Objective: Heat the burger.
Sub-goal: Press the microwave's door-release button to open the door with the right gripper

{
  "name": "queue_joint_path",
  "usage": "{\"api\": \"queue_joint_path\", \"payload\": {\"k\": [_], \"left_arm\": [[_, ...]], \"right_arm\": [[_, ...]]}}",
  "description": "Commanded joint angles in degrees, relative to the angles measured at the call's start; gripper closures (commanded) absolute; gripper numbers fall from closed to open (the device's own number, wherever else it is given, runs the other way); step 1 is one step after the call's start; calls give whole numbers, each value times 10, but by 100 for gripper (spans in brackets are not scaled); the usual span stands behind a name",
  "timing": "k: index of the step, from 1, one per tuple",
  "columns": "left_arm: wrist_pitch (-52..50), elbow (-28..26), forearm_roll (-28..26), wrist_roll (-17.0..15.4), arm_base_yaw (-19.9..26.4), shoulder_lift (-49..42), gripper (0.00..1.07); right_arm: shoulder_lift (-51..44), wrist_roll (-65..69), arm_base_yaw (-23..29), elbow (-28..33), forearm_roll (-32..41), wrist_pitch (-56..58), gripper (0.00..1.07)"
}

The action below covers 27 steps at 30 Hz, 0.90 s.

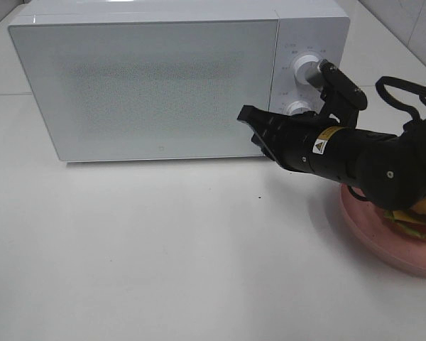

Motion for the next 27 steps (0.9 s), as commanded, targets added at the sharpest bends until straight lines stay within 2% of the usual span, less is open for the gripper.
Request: {"api": "queue_joint_path", "payload": {"k": [1, 3, 6, 8, 17, 21, 23, 27], "left_arm": [[-9, 2, -2, 0, 2, -13, 106], [-9, 2, -2, 0, 2, -13, 106], [-9, 2, -2, 0, 2, -13, 106], [-9, 2, -2, 0, 2, -13, 106], [-9, 2, -2, 0, 2, -13, 106], [-9, 2, -2, 0, 2, -13, 106], [-9, 2, -2, 0, 2, -13, 106], [-9, 2, -2, 0, 2, -13, 106]], "right_arm": [[-1, 52, 2, -7, 23, -13, 107], [-1, 70, 2, -7, 58, -20, 107], [1, 72, 2, -7, 73, -25, 107], [9, 111, 2, -7, 125, -26, 107], [52, 209, 2, -7, 127, -61, 107], [63, 211, 2, -7, 152, -76, 107], [84, 211, 2, -7, 197, -99, 107], [98, 214, 2, -7, 215, -122, 107]]}}
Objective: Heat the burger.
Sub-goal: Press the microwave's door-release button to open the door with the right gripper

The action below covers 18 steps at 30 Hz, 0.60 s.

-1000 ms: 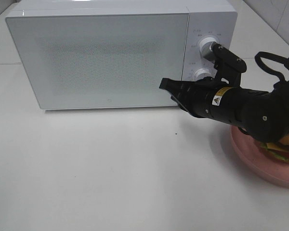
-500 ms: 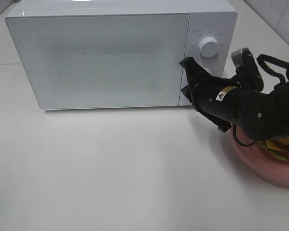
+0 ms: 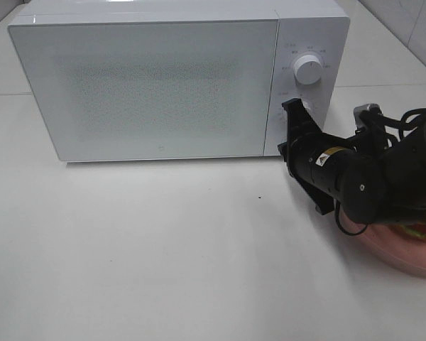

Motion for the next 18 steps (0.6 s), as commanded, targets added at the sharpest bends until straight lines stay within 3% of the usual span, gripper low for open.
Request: {"api": "queue_joint_path", "payload": {"k": [1, 18], "left_arm": [[-9, 2, -2, 0, 2, -13, 106], [-9, 2, -2, 0, 2, -13, 106]], "right_arm": [[17, 1, 2, -5, 33, -42, 107], [65, 21, 2, -56, 66, -85, 107]]}}
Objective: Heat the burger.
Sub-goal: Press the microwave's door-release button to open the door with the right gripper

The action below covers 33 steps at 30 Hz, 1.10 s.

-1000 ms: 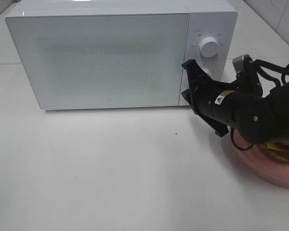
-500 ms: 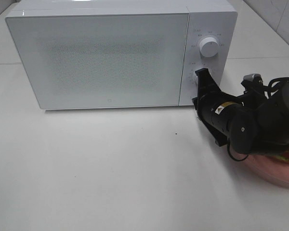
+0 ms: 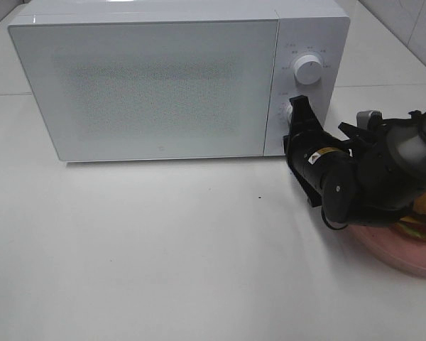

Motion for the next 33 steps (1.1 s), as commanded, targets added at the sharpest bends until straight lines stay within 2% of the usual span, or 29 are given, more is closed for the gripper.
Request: {"api": "queue_joint_path", "payload": {"k": [1, 14, 23, 25, 33], "left_arm": [[-9, 2, -2, 0, 2, -13, 106], [-9, 2, -2, 0, 2, -13, 106], [-9, 2, -2, 0, 2, -13, 106], [-9, 2, -2, 0, 2, -13, 106], [-9, 2, -2, 0, 2, -13, 106]], "right_arm": [[-1, -18, 2, -15, 23, -5, 107], [-1, -27, -18, -33, 14, -1, 107], [28, 2, -18, -42, -10, -49, 107], [35, 15, -18, -49, -11, -76, 107], [38, 1, -18, -78, -13, -62, 107]]}}
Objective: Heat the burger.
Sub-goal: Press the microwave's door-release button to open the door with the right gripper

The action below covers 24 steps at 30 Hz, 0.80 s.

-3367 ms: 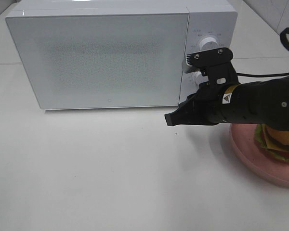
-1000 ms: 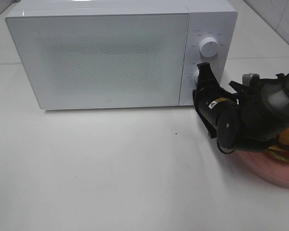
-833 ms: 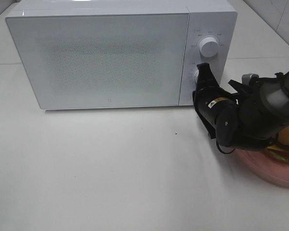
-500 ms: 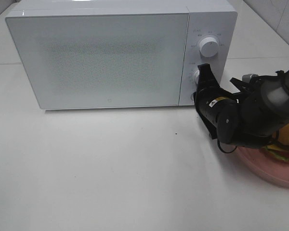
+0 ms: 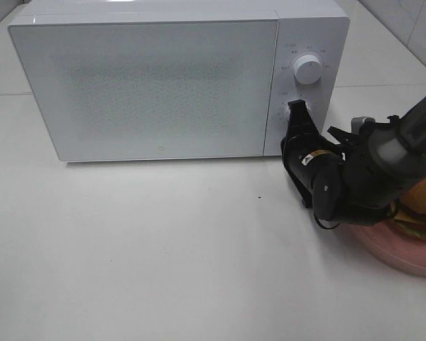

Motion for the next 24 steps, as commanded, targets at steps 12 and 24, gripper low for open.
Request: {"api": "queue_joint_path", "payload": {"k": [12, 24], "left_arm": [[-9, 2, -2, 0, 2, -13, 106], [-9, 2, -2, 0, 2, -13, 106]], "right_arm": [[-5, -41, -23, -54, -28, -47, 107], [-15, -34, -33, -46, -76, -11, 107]]}}
